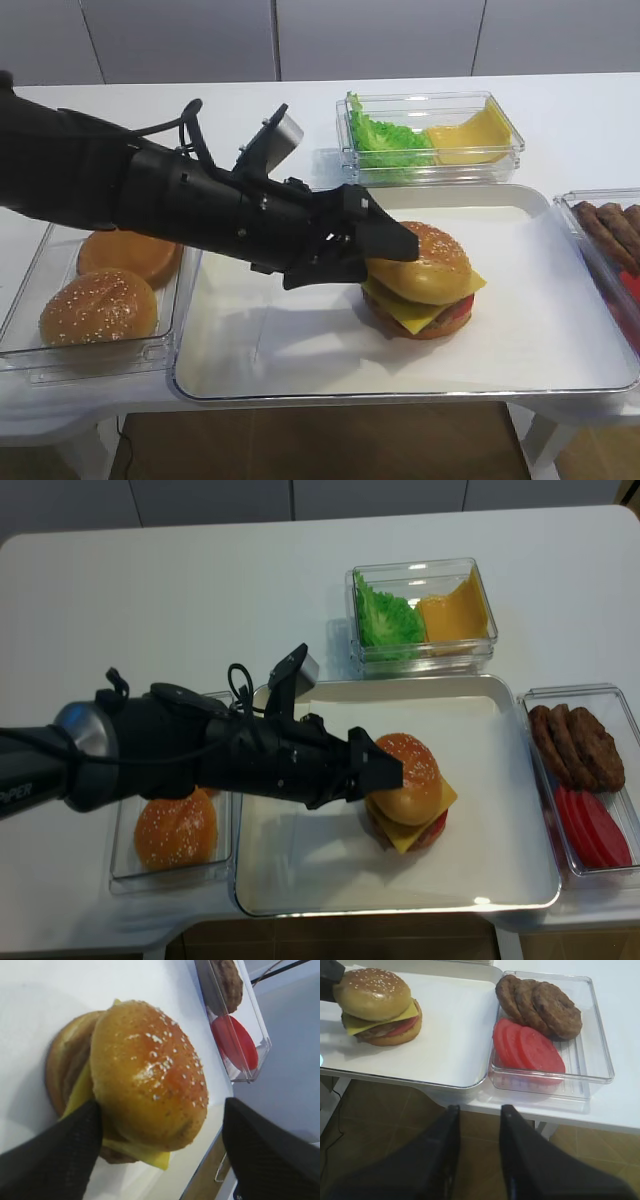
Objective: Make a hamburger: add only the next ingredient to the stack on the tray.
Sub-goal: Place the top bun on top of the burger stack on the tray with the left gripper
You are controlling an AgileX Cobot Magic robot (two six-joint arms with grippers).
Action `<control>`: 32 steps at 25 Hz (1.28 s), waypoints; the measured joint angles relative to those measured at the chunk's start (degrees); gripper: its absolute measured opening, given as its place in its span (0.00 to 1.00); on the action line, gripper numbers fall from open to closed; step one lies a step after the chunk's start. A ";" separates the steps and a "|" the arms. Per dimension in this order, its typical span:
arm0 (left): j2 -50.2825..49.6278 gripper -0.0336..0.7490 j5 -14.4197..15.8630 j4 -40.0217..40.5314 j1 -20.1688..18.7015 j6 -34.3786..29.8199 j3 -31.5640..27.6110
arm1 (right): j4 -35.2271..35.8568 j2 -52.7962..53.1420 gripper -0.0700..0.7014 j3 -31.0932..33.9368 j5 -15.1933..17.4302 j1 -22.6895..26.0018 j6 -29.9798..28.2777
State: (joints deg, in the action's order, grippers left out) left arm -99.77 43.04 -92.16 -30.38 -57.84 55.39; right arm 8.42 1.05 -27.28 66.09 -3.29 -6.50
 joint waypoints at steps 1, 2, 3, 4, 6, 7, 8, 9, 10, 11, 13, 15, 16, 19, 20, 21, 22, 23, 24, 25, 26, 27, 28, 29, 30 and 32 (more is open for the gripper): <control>0.00 0.75 0.21 0.00 -0.15 0.00 0.00 | 0.00 0.00 0.36 0.00 0.00 0.00 0.00; 0.00 0.75 0.24 0.00 -0.25 0.00 0.00 | 0.00 0.00 0.36 0.00 0.00 0.00 0.00; 0.00 0.75 0.24 0.00 -0.25 0.00 0.00 | 0.00 0.00 0.36 0.00 0.00 0.00 0.00; 0.00 0.75 0.24 0.00 -0.25 0.00 0.00 | 0.00 0.00 0.36 0.00 0.00 0.00 0.00; 0.00 0.75 0.24 0.00 -0.25 0.00 0.00 | 0.00 0.00 0.36 0.00 0.00 0.00 0.00; 0.00 0.75 0.24 0.00 -0.25 0.00 0.00 | 0.00 0.00 0.36 0.00 0.00 0.00 0.00; 0.00 0.75 0.24 0.00 -0.25 0.00 0.00 | 0.00 0.00 0.36 0.00 0.00 0.00 0.00; 0.00 0.75 0.36 0.00 -0.25 0.00 0.00 | 0.00 0.00 0.36 0.00 0.00 0.00 0.00; 0.00 0.75 0.50 0.00 -0.25 0.00 0.00 | 0.00 0.00 0.36 0.00 0.00 0.00 0.00; 0.00 0.75 0.62 0.13 -0.25 0.00 0.00 | 0.00 0.00 0.36 0.00 0.00 0.00 0.00; 0.00 0.75 0.62 0.50 -0.25 -0.12 0.00 | 0.00 0.00 0.36 0.00 0.00 0.00 0.00; 0.35 0.78 0.46 1.01 -0.25 -0.13 0.00 | 0.00 0.00 0.36 0.00 0.00 0.00 0.00; 0.80 0.79 0.05 1.49 -0.25 -0.23 0.00 | 0.00 0.00 0.36 0.00 0.00 0.00 0.00; 2.20 0.83 -1.31 2.43 -0.25 -0.33 0.00 | 0.02 0.00 0.36 0.00 0.00 0.00 0.00; 2.61 0.84 -1.62 2.90 -0.25 -0.33 0.09 | 0.02 0.00 0.36 0.00 0.00 0.00 -0.11; 2.86 0.85 -1.95 3.35 -0.25 -0.33 0.09 | 0.02 0.00 0.36 0.00 0.00 0.00 -0.11; 2.98 0.86 -2.04 3.49 -0.25 -0.33 0.09 | 0.02 0.00 0.36 0.00 0.00 0.00 -0.22; 3.10 0.86 -2.08 3.54 -0.25 -0.33 0.09 | 0.02 0.00 0.36 0.00 0.00 0.00 -0.22; 3.20 0.86 -2.18 3.63 -0.25 -0.21 0.09 | 0.02 0.00 0.36 0.00 0.00 0.00 -0.22; 3.32 0.86 -2.32 3.68 -0.25 -0.12 0.09 | 0.02 0.00 0.36 0.00 0.00 0.00 -0.22; 3.46 0.86 -2.31 3.77 -0.25 0.01 0.09 | 0.02 0.00 0.36 0.00 0.00 0.00 -0.22; 3.59 0.86 -2.31 3.89 0.07 0.14 0.09 | 0.02 0.00 0.36 0.00 0.00 0.00 -0.22; 3.73 0.86 -2.31 4.35 0.29 0.27 0.09 | 0.02 0.00 0.36 0.00 0.00 0.00 -0.22; 3.99 0.86 -2.31 4.82 0.87 0.38 0.09 | 0.02 0.00 0.36 0.00 0.00 0.00 -0.22; 4.28 0.86 -2.31 5.28 1.52 0.59 0.09 | 0.02 0.00 0.36 0.00 0.00 0.00 -0.22; 5.53 0.86 -2.31 6.79 3.15 1.77 0.09 | 0.02 0.00 0.36 0.00 0.00 0.00 -0.12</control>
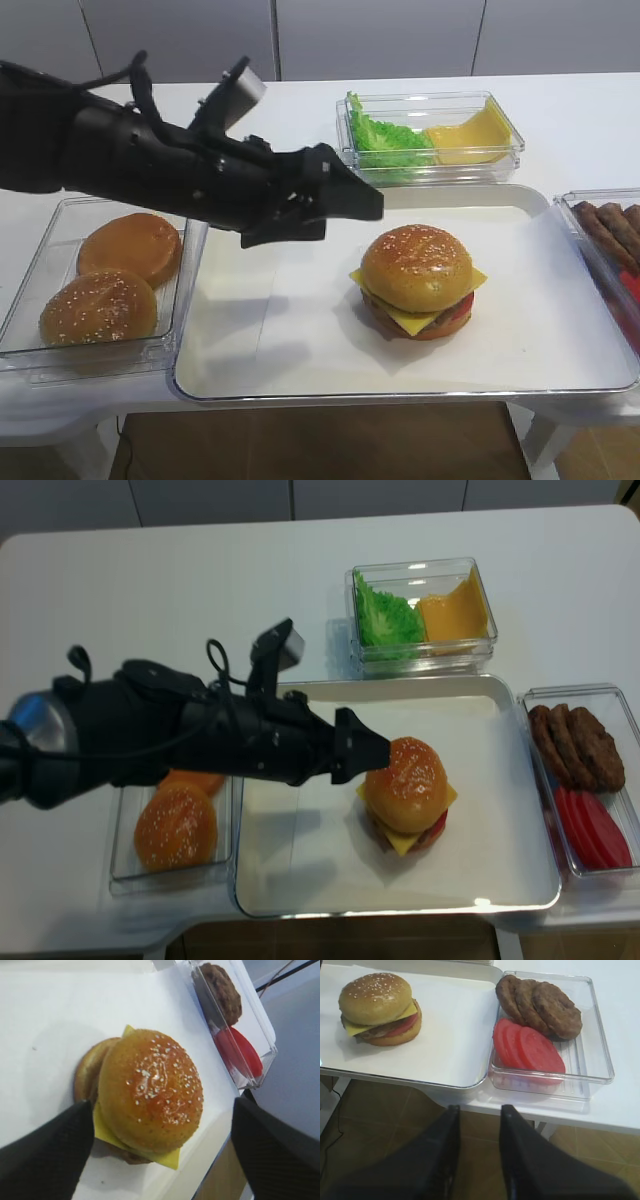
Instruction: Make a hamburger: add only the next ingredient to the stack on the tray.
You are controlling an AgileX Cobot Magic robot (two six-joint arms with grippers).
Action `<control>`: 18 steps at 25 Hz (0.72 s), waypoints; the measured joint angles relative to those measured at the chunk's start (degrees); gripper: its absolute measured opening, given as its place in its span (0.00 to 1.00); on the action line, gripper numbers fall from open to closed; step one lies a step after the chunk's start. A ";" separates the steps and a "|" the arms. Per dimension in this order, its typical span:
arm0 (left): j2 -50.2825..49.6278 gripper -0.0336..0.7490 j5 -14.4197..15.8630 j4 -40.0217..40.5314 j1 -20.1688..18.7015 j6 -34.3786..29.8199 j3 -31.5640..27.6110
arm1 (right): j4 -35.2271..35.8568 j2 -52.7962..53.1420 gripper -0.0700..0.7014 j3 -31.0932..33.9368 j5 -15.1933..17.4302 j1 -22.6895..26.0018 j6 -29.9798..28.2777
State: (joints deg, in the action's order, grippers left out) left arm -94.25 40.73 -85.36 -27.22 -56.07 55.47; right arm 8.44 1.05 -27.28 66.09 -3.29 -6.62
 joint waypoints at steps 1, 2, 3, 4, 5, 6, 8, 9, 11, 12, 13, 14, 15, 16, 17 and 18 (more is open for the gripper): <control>0.62 0.86 0.10 0.81 1.11 0.51 0.00 | 0.00 0.00 0.36 0.00 0.00 0.00 0.00; 1.48 0.86 0.10 1.89 2.41 1.42 0.00 | 0.00 0.00 0.36 0.00 0.00 0.00 0.00; 2.35 0.86 0.21 3.36 3.59 2.46 0.00 | 0.00 0.00 0.36 0.00 0.00 0.00 0.00; 3.27 0.86 0.21 5.11 5.31 3.75 0.00 | 0.00 0.00 0.36 0.00 0.00 0.00 0.00; 4.11 0.86 0.21 6.84 6.56 4.91 0.00 | 0.00 0.00 0.36 0.00 0.00 0.00 0.00; 5.20 0.86 0.21 9.20 7.85 6.52 0.00 | 0.00 0.00 0.36 0.00 0.00 0.00 0.00; 7.31 0.86 0.44 14.26 10.83 10.08 0.00 | 0.00 0.00 0.36 0.00 0.00 0.00 0.00; 8.51 0.86 0.66 17.22 12.31 11.73 0.00 | 0.00 0.00 0.36 0.00 0.00 0.00 0.00; 10.90 0.86 1.44 23.31 15.12 15.93 0.00 | 0.00 0.00 0.36 0.00 0.00 0.00 0.00; 11.86 0.86 2.30 25.81 16.69 17.74 0.00 | 0.00 0.00 0.36 0.00 0.00 0.00 0.00; 12.95 0.86 3.08 28.73 18.07 19.72 0.00 | 0.00 0.00 0.36 0.00 0.00 0.00 0.00; 13.96 0.86 4.06 31.59 19.72 21.63 0.00 | 0.00 0.00 0.36 0.00 0.00 0.00 0.00; 14.74 0.85 5.18 33.97 21.34 23.53 0.00 | 0.00 0.00 0.36 0.00 0.00 0.00 0.00; 15.65 0.85 6.18 36.85 22.96 25.16 0.00 | 0.00 0.00 0.36 0.00 0.00 0.00 0.00; 16.52 0.84 7.02 39.71 24.27 27.13 0.00 | 0.00 0.00 0.36 0.00 0.00 0.00 0.00; 17.37 0.83 8.12 42.54 25.81 29.00 0.00 | 0.00 0.00 0.36 0.00 0.00 0.00 0.00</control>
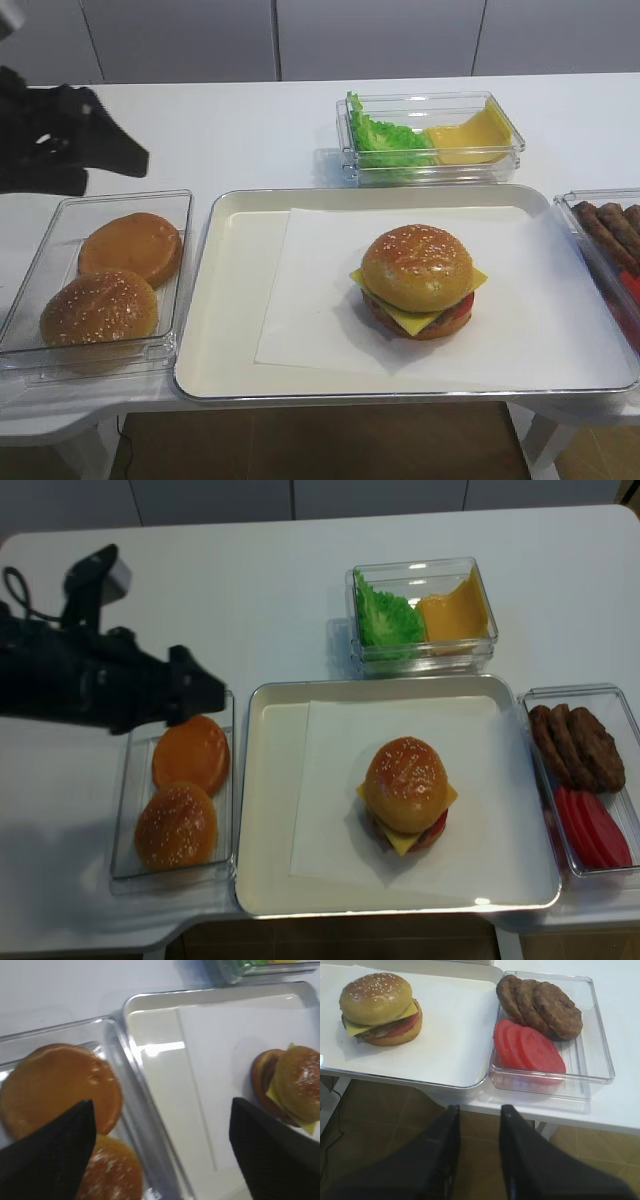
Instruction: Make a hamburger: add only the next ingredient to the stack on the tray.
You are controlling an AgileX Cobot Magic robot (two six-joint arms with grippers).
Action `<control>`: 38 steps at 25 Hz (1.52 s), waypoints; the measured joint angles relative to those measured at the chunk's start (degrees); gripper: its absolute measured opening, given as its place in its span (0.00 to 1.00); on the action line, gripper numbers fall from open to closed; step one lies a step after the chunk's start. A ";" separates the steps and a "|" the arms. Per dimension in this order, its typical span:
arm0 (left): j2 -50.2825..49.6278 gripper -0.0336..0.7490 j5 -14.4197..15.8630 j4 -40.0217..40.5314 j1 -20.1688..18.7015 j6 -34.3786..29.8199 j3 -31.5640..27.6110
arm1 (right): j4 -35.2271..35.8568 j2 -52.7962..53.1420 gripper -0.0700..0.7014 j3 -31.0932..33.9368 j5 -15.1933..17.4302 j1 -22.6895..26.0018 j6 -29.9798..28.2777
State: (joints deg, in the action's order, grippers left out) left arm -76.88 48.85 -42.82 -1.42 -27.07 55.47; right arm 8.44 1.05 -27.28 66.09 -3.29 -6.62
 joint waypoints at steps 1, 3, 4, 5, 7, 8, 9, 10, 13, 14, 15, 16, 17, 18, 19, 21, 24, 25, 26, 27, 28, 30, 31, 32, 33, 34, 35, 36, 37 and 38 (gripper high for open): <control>0.66 0.83 1.17 2.33 1.51 1.40 0.00 | 0.00 0.00 0.36 0.00 0.00 0.00 0.00; 2.36 0.81 3.31 7.92 4.08 4.51 0.00 | 0.00 0.00 0.36 0.00 0.00 0.00 0.00; 3.12 0.81 4.61 10.22 5.30 6.08 0.00 | 0.00 0.00 0.36 0.00 0.00 0.00 0.00; 4.06 0.80 5.80 12.96 6.38 7.37 0.00 | 0.00 0.00 0.36 0.00 0.00 0.00 0.00; 6.04 0.79 7.97 18.14 8.02 10.18 0.00 | 0.00 0.00 0.36 0.00 0.00 0.00 0.00; 6.94 0.78 9.07 20.07 8.70 11.34 0.00 | 0.00 0.00 0.36 0.00 0.00 0.00 0.00; 8.09 0.78 10.19 22.21 9.07 12.67 0.00 | 0.00 0.00 0.36 0.00 0.00 0.00 0.07; 9.31 0.78 11.03 24.29 9.35 13.97 0.00 | 0.00 0.00 0.36 0.00 0.00 0.00 0.07; 13.14 0.77 13.13 28.22 9.47 16.66 0.00 | 0.00 0.00 0.36 0.00 0.00 0.00 0.07; 14.63 0.76 13.54 28.85 9.47 17.13 0.00 | 0.00 0.00 0.36 0.00 0.00 0.00 0.07; 15.96 0.76 13.84 29.09 9.47 17.36 0.00 | 0.00 0.00 0.36 0.00 0.00 0.00 0.07; 17.58 0.76 14.10 29.22 9.47 17.49 0.00 | 0.00 0.00 0.36 0.00 0.00 0.00 0.07; 19.19 0.76 14.34 29.32 9.47 17.59 0.00 | 0.00 0.00 0.36 0.00 0.00 0.00 0.07; 20.51 0.76 14.65 29.36 9.47 17.72 0.00 | 0.10 0.00 0.36 0.00 0.00 0.00 0.07; 22.04 0.76 15.08 29.59 9.47 17.72 0.00 | 0.10 0.00 0.36 0.00 0.00 0.00 0.07; 24.82 0.76 15.95 29.82 9.47 17.72 0.00 | 0.10 0.00 0.36 0.00 0.00 0.00 0.07; 28.60 0.76 17.46 30.20 9.47 17.72 0.00 | 0.10 0.00 0.36 0.00 0.00 0.00 0.07; 29.71 0.76 17.85 30.24 9.47 17.72 0.00 | 0.10 0.00 0.36 0.00 0.00 0.00 0.07; 31.05 0.76 18.15 30.24 9.47 17.72 0.00 | 0.10 0.00 0.36 0.00 0.00 0.00 0.07; 32.39 0.76 18.63 30.24 9.47 17.72 0.00 | 0.10 0.00 0.36 0.00 0.00 0.00 0.07; 33.70 0.76 19.31 30.24 9.47 17.72 0.00 | 0.10 0.00 0.36 0.00 0.00 0.00 0.07; 36.11 0.76 20.87 30.33 9.47 17.72 0.00 | 0.10 0.00 0.36 0.00 0.00 0.00 0.07; 37.47 0.76 21.17 30.33 9.47 17.72 -0.15 | 0.10 0.00 0.36 0.00 0.00 0.00 0.07; 38.65 0.76 21.15 30.33 9.47 17.72 -0.62 | 0.10 0.00 0.36 0.00 0.00 0.00 0.07; 40.17 0.76 21.29 30.33 9.47 17.72 -1.27 | 0.10 0.00 0.36 0.00 0.00 0.00 0.07; 41.75 0.76 21.29 30.33 9.47 17.72 -2.33 | 0.10 0.00 0.36 0.00 0.00 0.00 0.07; 43.40 0.76 21.42 30.33 9.47 17.72 -3.63 | 0.10 0.00 0.36 0.00 0.00 0.00 0.07; 44.77 0.76 21.65 30.33 9.47 17.72 -4.84 | 0.10 0.00 0.36 0.00 0.00 0.00 0.07; 46.51 0.76 21.77 30.33 9.47 17.72 -6.27 | 0.10 0.00 0.36 0.00 0.00 0.00 0.07; 48.33 0.76 21.86 30.33 9.47 17.72 -7.61 | 0.10 0.00 0.36 0.00 0.00 0.00 0.07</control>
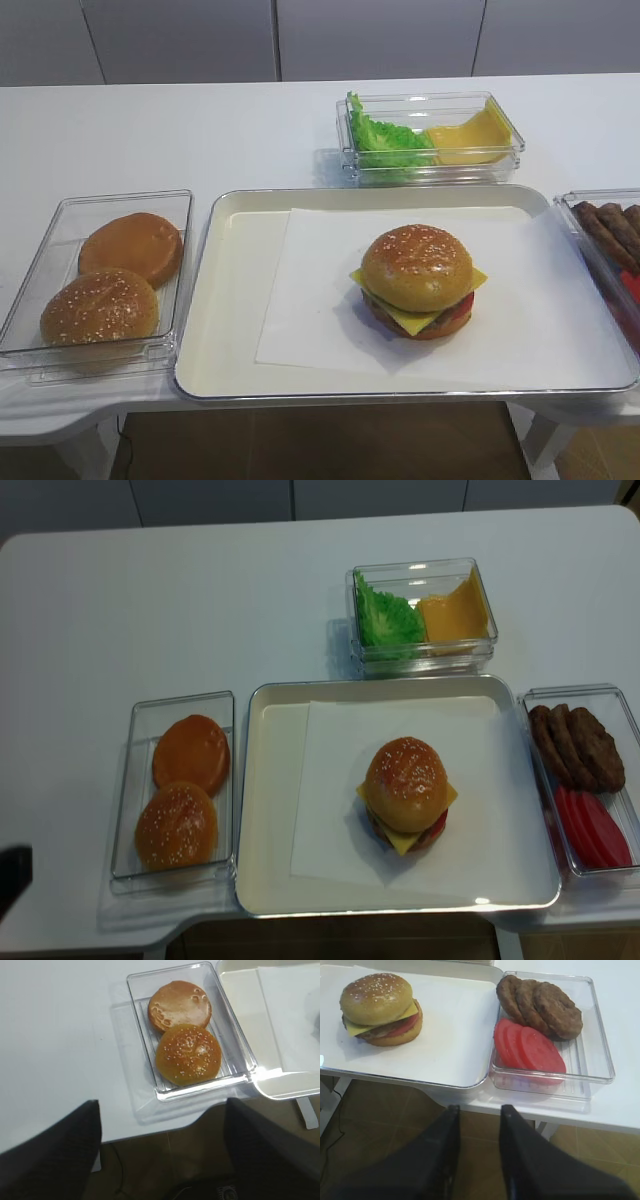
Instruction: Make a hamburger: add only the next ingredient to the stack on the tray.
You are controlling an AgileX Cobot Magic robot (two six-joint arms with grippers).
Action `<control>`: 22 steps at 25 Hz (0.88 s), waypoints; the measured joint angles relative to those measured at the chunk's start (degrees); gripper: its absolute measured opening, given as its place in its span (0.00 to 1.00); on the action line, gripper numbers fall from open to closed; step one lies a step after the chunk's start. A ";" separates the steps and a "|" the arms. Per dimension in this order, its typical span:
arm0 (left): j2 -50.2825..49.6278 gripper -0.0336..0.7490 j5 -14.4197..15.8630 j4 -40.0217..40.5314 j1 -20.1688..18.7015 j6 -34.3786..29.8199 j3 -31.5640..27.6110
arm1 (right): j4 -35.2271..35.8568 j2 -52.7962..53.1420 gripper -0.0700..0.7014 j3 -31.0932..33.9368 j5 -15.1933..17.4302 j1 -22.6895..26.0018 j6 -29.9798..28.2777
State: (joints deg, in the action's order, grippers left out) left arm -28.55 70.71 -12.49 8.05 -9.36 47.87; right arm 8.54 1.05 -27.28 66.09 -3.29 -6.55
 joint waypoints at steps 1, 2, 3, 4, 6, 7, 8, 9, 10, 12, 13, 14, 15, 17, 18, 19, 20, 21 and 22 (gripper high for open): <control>1.55 0.76 0.00 0.00 0.00 0.00 -1.33 | 0.00 0.00 0.36 0.00 0.00 0.00 0.00; 3.44 0.76 0.14 0.00 0.00 0.00 -2.38 | 0.00 0.00 0.36 0.00 0.00 0.00 0.00; 5.23 0.75 0.25 0.00 0.00 0.00 -3.53 | 0.00 0.00 0.36 0.00 0.00 0.00 0.00; 6.97 0.75 0.25 0.00 0.00 0.00 -4.65 | 0.00 0.00 0.36 0.00 0.00 0.00 0.00; 9.86 0.74 0.25 0.00 0.00 0.25 -6.75 | 0.00 0.00 0.36 0.00 0.00 0.00 0.00; 11.29 0.74 0.25 0.15 0.00 0.38 -7.78 | 0.00 0.00 0.36 0.00 0.00 0.00 0.00; 12.43 0.74 0.25 0.37 0.00 0.47 -8.65 | 0.00 0.00 0.36 0.00 0.00 0.00 0.00; 13.76 0.74 0.36 0.66 0.00 0.47 -9.30 | 0.00 0.00 0.36 0.00 0.00 0.00 0.00; 14.99 0.74 0.36 1.40 0.00 0.62 -10.04 | 0.00 0.00 0.36 0.00 0.00 0.00 0.00; 17.20 0.74 0.36 3.27 0.00 1.39 -11.26 | 0.00 0.00 0.36 0.00 0.00 0.00 0.00; 18.28 0.74 0.48 4.02 0.00 2.09 -11.89 | 0.00 0.00 0.36 0.00 0.00 0.00 0.00; 19.25 0.74 0.49 4.71 0.00 2.51 -12.35 | 0.00 0.00 0.36 0.00 0.00 0.00 0.00; 20.04 0.74 0.67 5.05 0.00 3.04 -12.89 | 0.00 0.00 0.36 0.00 0.00 0.00 0.00; 21.91 0.74 1.12 5.05 0.00 3.58 -13.45 | 0.00 0.00 0.36 0.00 0.00 0.00 0.00; 22.66 0.74 1.45 5.16 0.00 3.83 -13.73 | 0.00 0.00 0.36 0.00 0.00 0.00 0.00; 23.13 0.74 1.61 5.48 0.00 3.92 -13.71 | 0.00 0.00 0.36 0.00 0.00 0.00 0.00; 23.88 0.74 1.74 5.81 0.00 4.16 -13.84 | 0.00 0.00 0.36 0.00 0.00 0.00 0.00; 24.51 0.74 1.74 6.07 0.00 4.29 -13.89 | 0.00 0.00 0.36 0.00 0.00 0.00 -0.16; 25.00 0.74 1.62 6.23 0.00 4.73 -14.11 | 0.00 0.00 0.36 0.00 0.00 0.00 -0.16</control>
State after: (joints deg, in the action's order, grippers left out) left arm -3.55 72.33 -6.26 8.05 -4.62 33.75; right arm 8.54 1.05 -27.28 66.09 -3.29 -6.71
